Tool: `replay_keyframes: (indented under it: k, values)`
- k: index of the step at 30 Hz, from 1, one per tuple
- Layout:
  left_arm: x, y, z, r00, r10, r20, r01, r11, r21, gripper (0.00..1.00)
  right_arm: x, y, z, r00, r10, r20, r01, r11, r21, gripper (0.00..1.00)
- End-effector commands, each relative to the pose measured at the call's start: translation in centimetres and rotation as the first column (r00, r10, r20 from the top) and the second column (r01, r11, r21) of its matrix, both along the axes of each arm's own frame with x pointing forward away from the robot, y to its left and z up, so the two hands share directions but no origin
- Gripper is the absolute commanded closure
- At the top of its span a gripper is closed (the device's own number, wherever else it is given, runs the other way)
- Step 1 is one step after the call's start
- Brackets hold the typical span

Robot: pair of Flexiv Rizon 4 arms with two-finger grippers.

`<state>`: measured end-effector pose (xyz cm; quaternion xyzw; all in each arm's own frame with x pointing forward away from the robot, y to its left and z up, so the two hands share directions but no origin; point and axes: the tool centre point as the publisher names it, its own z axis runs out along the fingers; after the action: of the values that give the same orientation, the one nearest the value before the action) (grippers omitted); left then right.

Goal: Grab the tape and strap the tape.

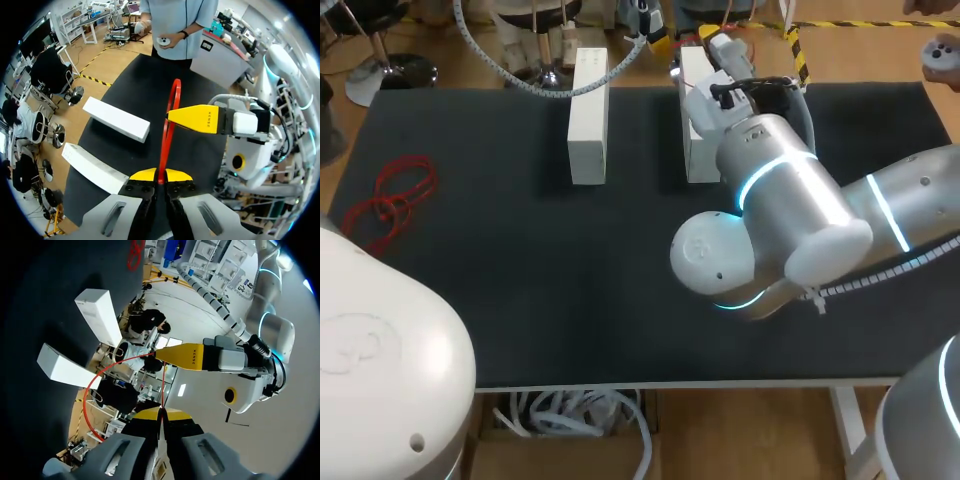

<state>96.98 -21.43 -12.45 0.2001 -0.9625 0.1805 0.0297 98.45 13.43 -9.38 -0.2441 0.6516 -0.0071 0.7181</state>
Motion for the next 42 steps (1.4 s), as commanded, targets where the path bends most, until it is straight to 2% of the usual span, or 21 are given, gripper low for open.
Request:
replay_keyframes:
  k: [1, 22, 42]
  values:
    - [0.0, 0.0, 0.1, 1.0, 0.002, -0.001, -0.002, 1.0, 0.003, 1.0, -0.2, 0.0, 0.0, 1.0, 0.001, -0.001, -0.001, 1.0, -0.007, 1.0]
    - [0.0, 0.0, 0.1, 1.0, 0.002, -0.001, -0.002, 1.0, 0.003, 1.0, -0.7, 2.3, 0.1, 0.998, -0.058, -0.024, 0.058, 0.998, -0.002, 1.0]
    - [0.0, 0.0, 0.1, 1.0, 0.002, -0.001, -0.002, 1.0, 0.003, 1.0, -0.9, 3.6, -0.4, 0.997, -0.073, -0.023, 0.073, 0.997, 0.008, 1.0]
